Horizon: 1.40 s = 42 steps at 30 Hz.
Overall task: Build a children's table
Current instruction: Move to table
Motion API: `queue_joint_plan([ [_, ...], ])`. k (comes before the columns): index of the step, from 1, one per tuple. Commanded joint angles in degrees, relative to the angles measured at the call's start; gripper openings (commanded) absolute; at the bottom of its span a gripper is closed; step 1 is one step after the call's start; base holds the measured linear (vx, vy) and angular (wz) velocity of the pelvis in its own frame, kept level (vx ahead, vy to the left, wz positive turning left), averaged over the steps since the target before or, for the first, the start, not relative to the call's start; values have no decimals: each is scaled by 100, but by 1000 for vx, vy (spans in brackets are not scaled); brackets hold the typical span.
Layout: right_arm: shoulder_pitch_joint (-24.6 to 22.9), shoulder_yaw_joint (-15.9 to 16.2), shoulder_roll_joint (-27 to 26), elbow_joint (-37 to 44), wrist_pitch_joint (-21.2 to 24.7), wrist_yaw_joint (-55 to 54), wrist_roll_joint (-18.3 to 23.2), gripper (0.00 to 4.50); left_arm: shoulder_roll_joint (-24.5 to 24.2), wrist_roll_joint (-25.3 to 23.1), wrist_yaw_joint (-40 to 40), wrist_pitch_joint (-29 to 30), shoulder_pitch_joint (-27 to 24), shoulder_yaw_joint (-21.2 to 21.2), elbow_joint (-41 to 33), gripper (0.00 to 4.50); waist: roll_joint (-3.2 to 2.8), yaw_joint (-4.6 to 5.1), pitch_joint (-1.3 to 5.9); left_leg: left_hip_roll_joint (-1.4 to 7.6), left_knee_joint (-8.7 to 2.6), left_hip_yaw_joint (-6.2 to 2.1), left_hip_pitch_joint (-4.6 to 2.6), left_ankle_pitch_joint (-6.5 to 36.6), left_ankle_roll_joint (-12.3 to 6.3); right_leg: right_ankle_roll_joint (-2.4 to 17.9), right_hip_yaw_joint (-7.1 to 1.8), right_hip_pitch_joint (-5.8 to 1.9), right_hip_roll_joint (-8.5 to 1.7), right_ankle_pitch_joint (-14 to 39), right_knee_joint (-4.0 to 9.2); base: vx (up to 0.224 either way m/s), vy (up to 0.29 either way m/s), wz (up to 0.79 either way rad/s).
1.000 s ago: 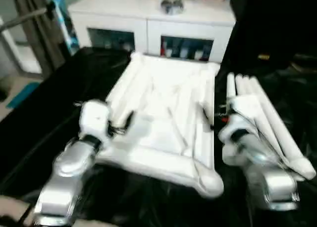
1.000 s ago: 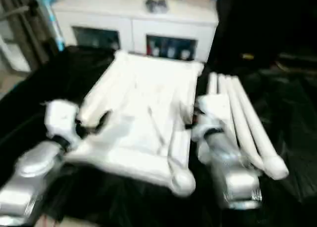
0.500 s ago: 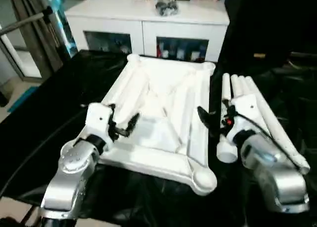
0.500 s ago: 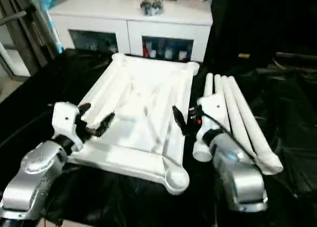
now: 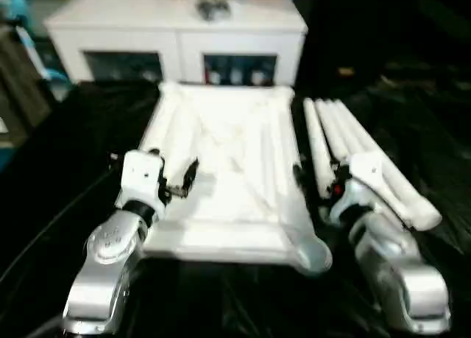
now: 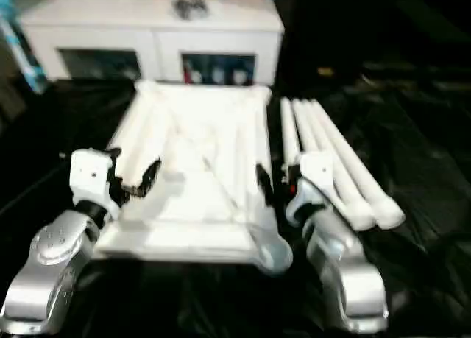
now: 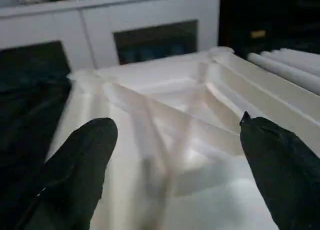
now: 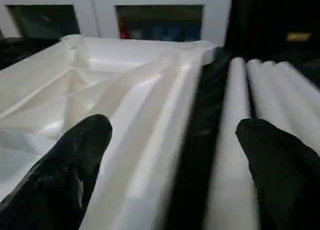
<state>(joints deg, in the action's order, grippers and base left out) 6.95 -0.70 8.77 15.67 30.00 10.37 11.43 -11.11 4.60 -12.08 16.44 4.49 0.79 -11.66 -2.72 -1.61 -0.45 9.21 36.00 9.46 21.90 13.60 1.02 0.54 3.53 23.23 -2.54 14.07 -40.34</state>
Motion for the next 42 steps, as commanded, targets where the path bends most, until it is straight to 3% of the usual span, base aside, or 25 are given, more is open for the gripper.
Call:
queue_joint_plan([
  [1,24,-15,145,55,-12,109,-26,450,56,-47,42,61,1,70,-86,444,-44,140,349,977,-547,-850,-518,-2542,-1815,761,-194,146,-377,152,223,-79,-185,-24],
  [2,43,14,191,61,-28,162,-52,450,69,-64,75,78,-3,77,-93,444,131,185,356,634,-405,-690,-295,-1984,-2358,1794,-206,-112,-462,-631,422,-79,-185,-24],
  [3,75,32,241,52,-49,217,-75,450,81,-89,117,96,0,78,-92,444,332,83,315,-322,386,-99,310,-658,-2137,3220,-340,-535,-612,-1681,1014,-92,-203,-10],
  [4,146,63,344,12,-70,321,-131,450,106,-116,185,116,11,80,-88,444,341,25,255,-292,900,-2,306,705,-1192,3468,-363,-498,-872,-1192,1236,-99,-187,1],
  [5,169,81,388,-18,-106,365,-157,450,117,-128,205,120,13,80,-85,444,314,63,211,-228,943,-57,446,699,-822,3232,-297,-546,-883,-883,1151,-99,-187,1],
  [7,181,96,418,-36,-129,384,-166,450,127,-138,215,124,12,78,-86,444,179,138,120,-152,659,-144,269,892,-542,2115,-133,-435,-763,576,1339,-95,-158,2],
  [8,201,95,440,-75,-139,380,-177,450,133,-162,233,136,11,83,-94,444,-32,247,136,159,102,-246,-11,752,-675,1072,168,-421,-432,1376,1450,-95,-141,5],
  [9,215,84,450,-101,-132,368,-169,450,137,-181,256,161,9,89,-108,444,-177,367,224,1447,-629,-1049,-265,259,-1283,218,347,-248,-167,1136,519,-100,-144,6],
  [10,241,64,435,-154,-104,334,-147,450,135,-228,306,201,17,93,-126,444,-97,461,261,1639,-661,-1169,-388,-373,-1718,-38,125,58,-328,1122,-139,-80,-144,0],
  [13,231,72,383,-174,-82,291,-126,450,137,-281,364,200,20,65,-167,444,-12,352,187,1145,-517,-892,-270,-1305,-2551,612,-228,152,-414,490,-68,-82,-164,-1],
  [14,226,88,366,-186,-87,279,-131,450,173,-251,402,194,21,7,-185,444,136,322,181,624,-338,-566,-57,-835,-2409,1435,-282,-117,-435,-6,342,-92,-203,-4],
  [15,221,103,343,-199,-85,276,-130,450,209,-197,433,186,31,-58,-203,444,354,175,174,-165,420,-18,272,-116,-1850,2315,-365,-395,-677,203,989,-120,-195,-7],
  [16,219,113,330,-207,-83,277,-130,450,233,-158,452,182,38,-100,-215,444,371,59,179,-160,609,-10,218,175,-1367,2265,-446,-387,-842,864,1130,-128,-199,-2],
  [17,219,125,309,-228,-94,266,-137,450,230,-142,467,193,61,-135,-234,444,419,23,93,-86,451,-77,240,137,-651,1611,-465,-421,-843,1697,1141,-128,-199,-2],
  [21,241,83,258,-293,-107,204,-148,450,135,-118,378,377,65,-86,-291,444,258,16,74,140,-264,-183,45,731,104,-313,-309,-360,-485,2607,1114,-83,-181,-6],
  [27,281,15,302,-334,-299,107,-266,450,230,-66,378,398,19,-142,-333,444,149,-49,92,304,-516,-246,-12,782,257,50,-232,-372,-378,1640,1030,-20,-32,2],
  [28,302,28,320,-354,-321,81,-304,450,227,-65,373,422,23,-145,-340,444,215,-114,62,182,-630,-458,283,794,-9,268,25,-619,-532,1337,897,8,34,21],
  [31,342,93,351,-412,-349,111,-362,450,219,-26,392,479,84,-166,-321,444,26,22,76,118,-588,-633,242,1553,-465,700,331,-798,-681,1923,1093,24,42,39],
  [32,342,101,347,-410,-326,122,-357,450,220,-9,388,495,95,-171,-320,444,-9,40,-4,128,-602,-640,185,2129,-353,722,423,-856,-687,2670,1188,43,47,52],
  [33,340,52,294,-397,-270,106,-289,450,235,19,394,517,103,-186,-324,444,-107,152,12,353,-542,-539,-321,2644,-66,695,274,-582,-532,2982,1269,79,38,52],
  [34,339,-19,259,-391,-240,82,-229,450,257,49,391,545,87,-180,-341,444,-1,224,-149,410,-579,-579,-437,3310,94,658,335,-462,-465,3227,1277,88,25,32],
  [36,341,-42,256,-393,-236,79,-213,450,265,50,393,547,78,-170,-348,444,-12,226,-130,546,-792,-649,-635,4047,332,707,210,-500,-351,2509,1105,87,27,20],
  [38,353,-33,273,-404,-242,87,-221,450,276,50,389,560,71,-165,-363,444,-3,258,-80,440,-847,-544,-505,3246,60,1016,28,-718,-427,1526,1070,121,37,-1],
  [39,356,-12,287,-413,-245,96,-249,450,280,47,383,567,69,-167,-365,444,63,209,16,236,-707,-332,-151,1956,-194,1102,-83,-1085,-523,1056,1162,138,29,-8],
  [42,358,20,306,-433,-256,123,-273,450,288,51,382,589,68,-174,-372,444,85,78,191,39,-379,-173,172,-40,-715,829,-154,-1425,-524,506,1193,163,23,-2],
])
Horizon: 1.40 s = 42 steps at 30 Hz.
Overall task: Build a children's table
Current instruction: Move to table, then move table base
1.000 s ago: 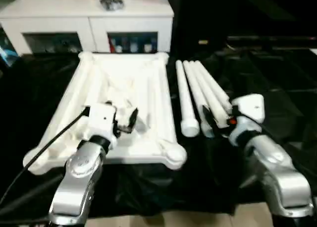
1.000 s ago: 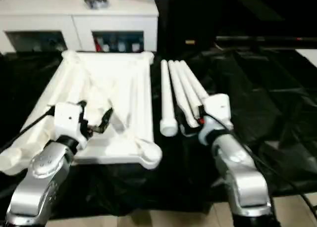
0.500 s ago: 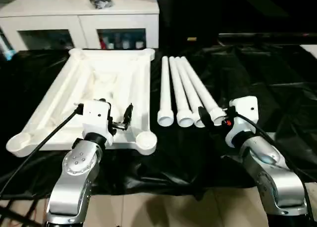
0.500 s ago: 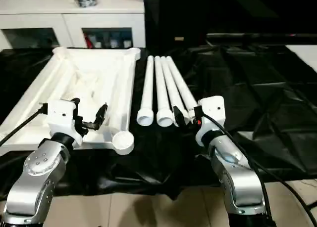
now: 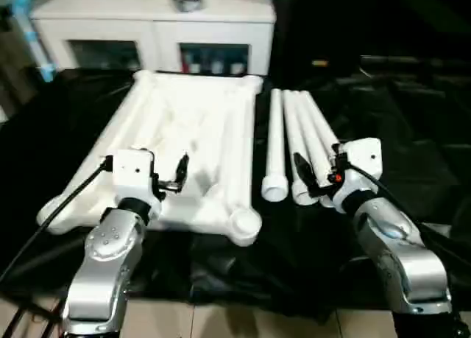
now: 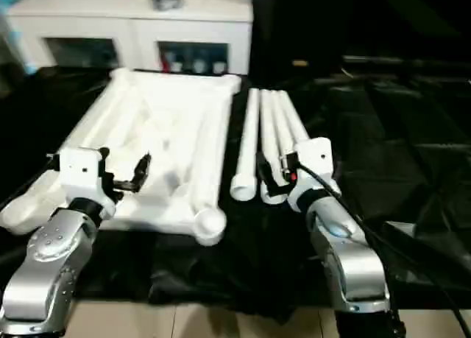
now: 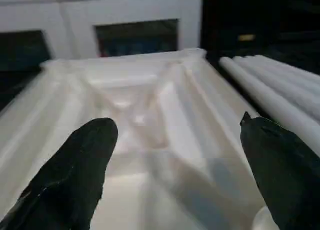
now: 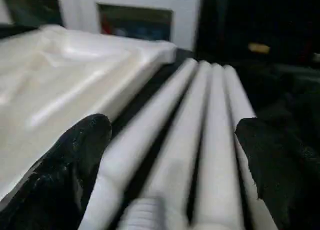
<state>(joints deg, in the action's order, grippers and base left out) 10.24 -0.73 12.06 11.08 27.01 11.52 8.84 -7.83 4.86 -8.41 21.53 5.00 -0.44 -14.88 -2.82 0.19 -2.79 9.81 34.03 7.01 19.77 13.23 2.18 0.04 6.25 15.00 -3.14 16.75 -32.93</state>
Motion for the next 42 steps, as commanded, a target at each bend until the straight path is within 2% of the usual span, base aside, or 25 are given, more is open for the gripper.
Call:
queue_joint_plan([
  [1,29,26,-22,21,47,22,-12,450,-34,32,22,93,15,-56,-56,444,39,-81,496,-57,-161,22,285,-681,-1121,638,-318,-532,-244,-734,298,192,17,5],
  [2,27,23,-19,24,53,34,-9,450,-27,34,29,106,10,-56,-69,444,-43,38,525,68,-184,-190,-120,-1484,-1671,411,-131,-266,14,-1349,13,192,17,5],
  [3,28,85,64,34,9,109,-70,450,-20,27,37,127,3,-55,-88,444,-91,279,604,635,-155,-799,-1110,-2630,-2782,121,-37,728,-33,-450,-512,184,0,4],
  [4,24,214,210,39,-109,164,-255,450,-16,19,46,142,-8,-54,-111,444,-49,445,667,1004,-197,-1146,-1377,-3516,-3351,-226,-147,1064,-197,319,-727,133,-36,-20],
  [5,22,268,296,22,-129,210,-328,450,-5,28,50,156,-22,-60,-136,444,7,386,578,1026,-140,-1254,-1296,-4654,-3721,-610,-343,1300,-389,569,-893,133,-36,-20],
  [6,26,289,346,-1,-151,246,-355,450,-1,32,48,164,-34,-63,-157,444,219,276,420,290,-357,-1341,-594,-3905,-3533,-681,-550,948,-412,-127,-738,10,-72,-46],
  [7,27,266,349,-14,-139,274,-314,450,-7,33,37,161,-46,-60,-175,444,293,173,392,-467,-29,-929,-156,-2934,-2747,-699,-684,527,-444,-706,-187,-70,-55,0],
  [8,28,246,361,-15,-122,312,-265,450,-11,31,35,164,-60,-58,-195,444,603,-66,388,-951,542,-473,558,-147,-1906,-1770,-953,-198,-855,-586,355,-70,-55,0],
  [9,28,240,374,-11,-121,337,-243,450,-14,27,34,165,-68,-56,-206,444,506,-32,347,-547,977,-403,607,517,-1202,-1786,-767,-224,-1364,-680,405,12,-21,51],
  [10,16,135,321,9,2,361,-80,450,9,85,33,127,-91,-91,-231,444,639,40,285,-492,715,-280,549,30,-385,-894,-829,-163,-796,-501,315,100,-13,20],
  [11,3,60,292,29,72,378,20,450,18,118,37,107,-110,-117,-255,444,402,-19,354,-402,501,-322,561,-379,-312,-287,-795,-320,-774,-883,181,100,-13,20],
  [12,-12,61,312,45,74,420,37,450,10,121,33,119,-119,-121,-264,444,231,-46,325,-117,59,-339,449,-933,-419,307,-601,-143,-674,-1432,115,98,-1,-4],
  [13,-17,69,323,51,70,436,39,450,7,119,29,123,-123,-121,-268,444,98,-39,333,13,-131,-371,336,-1185,-476,510,-454,-94,-606,-1604,77,102,43,-12],
  [14,-63,138,403,103,52,585,70,450,-12,122,-13,154,-146,-116,-294,444,2,94,303,309,-224,-646,203,-1339,-974,582,-337,114,-259,-1547,-225,102,43,-12],
  [15,-85,176,444,134,51,673,95,450,-21,134,-42,167,-155,-109,-306,444,-72,78,483,512,73,-830,-328,-2708,-1350,614,-459,546,-327,-1521,-364,128,63,-1],
  [16,-131,269,545,205,30,872,152,450,-45,147,-94,195,-170,-94,-326,444,-43,120,534,550,135,-908,-373,-3774,-1485,545,-549,607,-391,-1722,-382,87,59,9],
  [17,-169,350,645,282,17,1060,203,450,-62,152,-140,215,-184,-84,-331,444,-24,25,480,434,133,-881,-285,-4966,-1404,346,-652,590,-433,-1803,-287,87,59,9],
  [19,-191,398,716,336,33,1199,245,450,-67,178,-184,245,-194,-81,-327,444,102,-75,440,89,123,-536,30,-3721,-1067,465,-714,365,-532,-2023,-80,-1,33,-1],
  [20,-224,446,836,447,86,1544,395,450,-170,264,-386,231,-210,-26,-307,444,81,-120,413,20,37,-409,219,-2191,-861,667,-735,187,-604,-2000,-86,0,0,0],
  [21,-239,468,900,507,114,1733,494,450,-242,310,-520,206,-214,10,-292,444,123,-141,360,95,-77,-374,220,-850,-684,827,-739,174,-604,-1620,-15,-57,4,-6],
  [22,-221,461,1006,567,210,1995,665,450,-389,443,-820,206,-180,64,-246,444,49,-145,301,166,-179,-373,175,166,-511,1061,-721,190,-591,-1036,0,-83,-7,1],
  [26,-67,484,1537,614,292,2898,1052,450,-1330,877,-2546,96,76,349,-5,444,37,-72,194,192,-365,-334,98,2113,7,1171,-742,303,-507,793,100,-89,-8,-2],
  [28,-30,503,1648,590,240,3050,1072,450,-1635,882,-3019,68,117,477,26,444,47,-68,183,179,-373,-318,68,2391,141,1062,-788,363,-552,1423,170,-83,-10,-4],
  [34,92,746,2241,579,421,4194,1425,450,-2971,833,-4917,-296,38,1154,104,444,25,-64,194,200,-399,-283,149,1950,-78,1096,-793,364,-575,1366,155,-20,-3,-1],
  [42,185,877,2374,527,379,4422,1421,450,-3324,331,-5218,-446,313,1614,808,377,-7,-86,284,237,-347,-160,134,1029,-338,1481,-749,365,-521,-134,38,0,0,0],
])
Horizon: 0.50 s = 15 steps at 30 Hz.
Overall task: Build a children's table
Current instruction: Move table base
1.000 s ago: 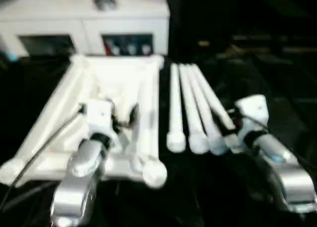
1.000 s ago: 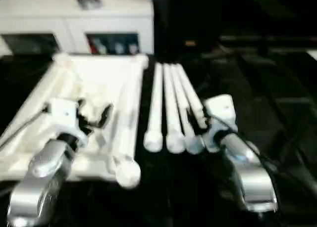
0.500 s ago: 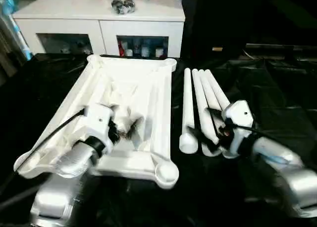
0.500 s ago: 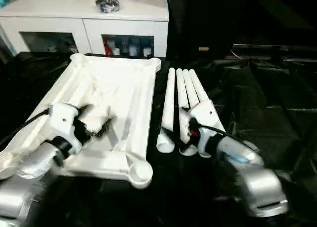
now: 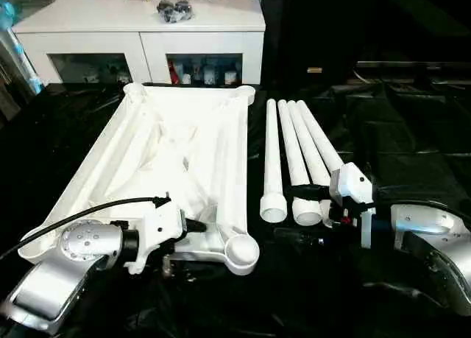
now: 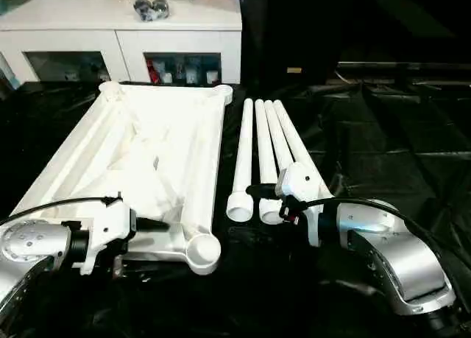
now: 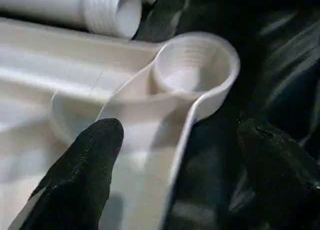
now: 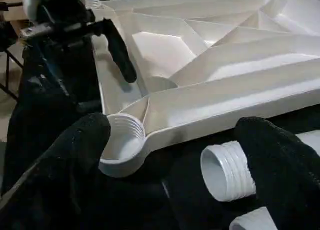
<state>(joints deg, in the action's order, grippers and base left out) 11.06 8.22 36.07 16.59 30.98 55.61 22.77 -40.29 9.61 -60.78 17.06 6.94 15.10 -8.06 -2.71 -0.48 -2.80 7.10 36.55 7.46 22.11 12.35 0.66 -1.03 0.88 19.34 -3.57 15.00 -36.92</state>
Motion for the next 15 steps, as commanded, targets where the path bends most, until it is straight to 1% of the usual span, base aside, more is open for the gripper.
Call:
queue_joint_plan([
  [1,129,-31,-62,-66,-18,-27,39,450,-74,-134,8,48,166,76,213,377,-17,-20,293,501,-588,-191,-106,1051,-209,1619,-211,-65,-473,-70,428,0,0,0],
  [2,124,7,-35,-68,-22,49,58,450,-80,-58,-73,172,195,90,263,366,-18,-26,305,500,-574,-179,-91,934,-249,1665,-207,-85,-483,-241,408,0,0,0],
  [3,102,43,7,-46,-17,116,61,450,-102,-27,-141,230,210,105,279,357,-12,-36,311,507,-572,-171,-91,864,-270,1672,-203,-90,-483,-328,404,0,0,0],
  [4,85,63,35,-30,-12,161,59,450,-116,-21,-195,252,222,117,294,345,-23,-54,315,528,-564,-141,-99,768,-324,1725,-196,-81,-483,-537,390,0,0,0],
  [5,69,86,76,4,33,241,104,450,-150,-22,-264,273,226,139,315,337,-23,-57,313,531,-565,-131,-101,781,-335,1734,-194,-77,-476,-552,388,0,0,0],
  [6,60,100,102,25,61,291,135,450,-171,-23,-306,284,228,151,329,333,-22,-72,310,536,-563,-117,-115,860,-341,1744,-197,-68,-474,-519,390,0,0,0],
  [8,59,124,174,71,129,406,203,450,-230,16,-445,309,208,189,339,306,-24,-78,302,540,-579,-111,-108,927,-330,1743,-199,-75,-475,-405,396,0,0,0],
  [9,59,123,204,86,150,456,237,450,-232,43,-514,271,192,189,347,306,-30,-87,293,545,-586,-106,-127,1038,-312,1747,-202,-59,-475,-277,409,0,0,0],
  [10,59,111,232,82,156,503,264,450,-239,95,-612,219,169,185,350,296,-28,-87,284,553,-593,-104,-132,1102,-295,1752,-207,-52,-474,-201,417,0,0,0],
  [12,57,106,251,50,130,551,257,450,-238,70,-651,88,183,201,409,272,-19,-115,265,564,-612,-85,-151,1315,-182,1753,-216,-31,-479,120,442,0,0,0],
  [13,55,110,258,41,120,568,252,450,-235,57,-653,45,190,206,429,272,-17,-124,263,562,-612,-78,-153,1346,-162,1747,-222,-27,-480,186,449,0,0,0],
  [14,55,111,261,39,120,576,254,450,-230,32,-646,4,198,214,447,261,-17,-141,260,567,-616,-66,-158,1385,-116,1722,-231,-18,-483,277,456,0,0,0],
  [15,57,118,271,32,120,613,263,450,-209,-70,-618,-155,234,252,532,250,4,-144,258,566,-619,-60,-157,1391,-99,1709,-234,-19,-485,316,461,0,0,0],
])
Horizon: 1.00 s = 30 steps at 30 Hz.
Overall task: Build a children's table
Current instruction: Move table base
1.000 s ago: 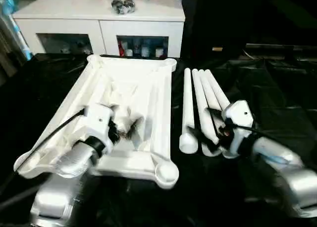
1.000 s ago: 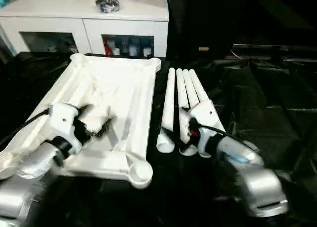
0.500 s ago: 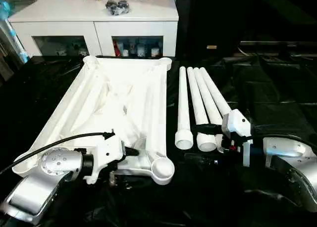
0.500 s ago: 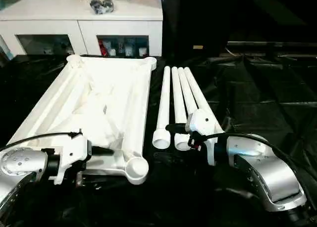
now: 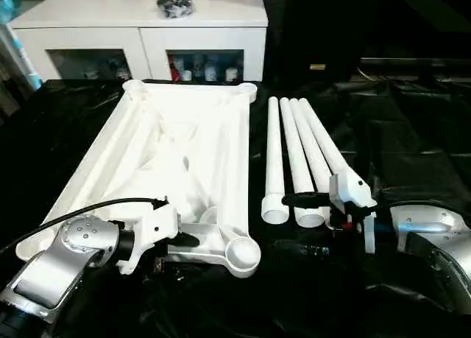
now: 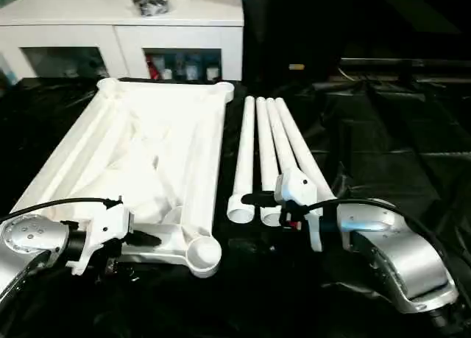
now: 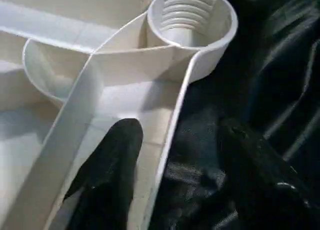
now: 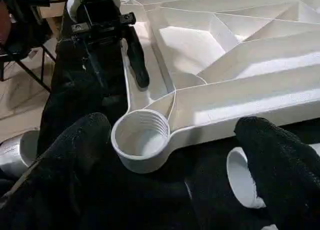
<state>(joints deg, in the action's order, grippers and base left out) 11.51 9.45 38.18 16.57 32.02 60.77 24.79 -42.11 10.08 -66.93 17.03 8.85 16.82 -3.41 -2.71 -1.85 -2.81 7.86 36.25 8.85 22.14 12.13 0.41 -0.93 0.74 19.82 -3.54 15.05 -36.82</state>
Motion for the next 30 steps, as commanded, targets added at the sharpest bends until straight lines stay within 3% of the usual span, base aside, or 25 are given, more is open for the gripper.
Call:
queue_joint_plan([
  [1,17,6,69,26,20,137,72,450,-3,-216,12,-256,88,131,176,243,21,-21,261,494,-586,-190,-159,1406,-74,1665,-229,-70,-498,394,461,0,0,0],
  [3,23,19,83,22,17,173,72,450,18,-311,30,-344,150,184,304,234,0,-37,263,505,-588,-182,-167,1367,-49,1609,-233,-57,-495,423,467,0,0,0],
  [5,35,36,106,3,4,193,83,450,97,-471,132,-517,272,225,551,217,20,-39,266,508,-595,-175,-161,1325,-30,1595,-230,-55,-488,352,460,0,0,0],
  [7,73,-6,45,-41,20,127,116,450,143,-590,218,-677,354,238,744,199,-14,-49,275,514,-594,-184,-163,1274,-12,1599,-228,-60,-500,240,448,0,0,0],
  [11,115,-13,38,-16,65,169,167,450,124,-633,159,-852,416,248,883,162,-5,-47,275,512,-601,-183,-162,1354,16,1613,-226,-57,-497,247,448,0,0,0],
  [20,84,-5,35,-7,49,190,148,450,189,-479,-11,-961,415,162,835,96,-15,-102,276,520,-601,-170,-175,1320,7,1645,-227,-42,-500,195,450,0,0,0],
  [29,55,8,-3,32,43,134,130,450,228,-370,366,-671,93,-101,376,73,-28,-125,297,532,-602,-149,-157,1064,-74,1652,-212,-73,-508,-227,422,0,0,0],
  [30,40,13,-9,49,44,123,129,450,256,-369,491,-568,10,-179,306,72,-9,-117,297,531,-598,-143,-155,1021,-108,1652,-207,-70,-495,-308,420,0,0,0],
])
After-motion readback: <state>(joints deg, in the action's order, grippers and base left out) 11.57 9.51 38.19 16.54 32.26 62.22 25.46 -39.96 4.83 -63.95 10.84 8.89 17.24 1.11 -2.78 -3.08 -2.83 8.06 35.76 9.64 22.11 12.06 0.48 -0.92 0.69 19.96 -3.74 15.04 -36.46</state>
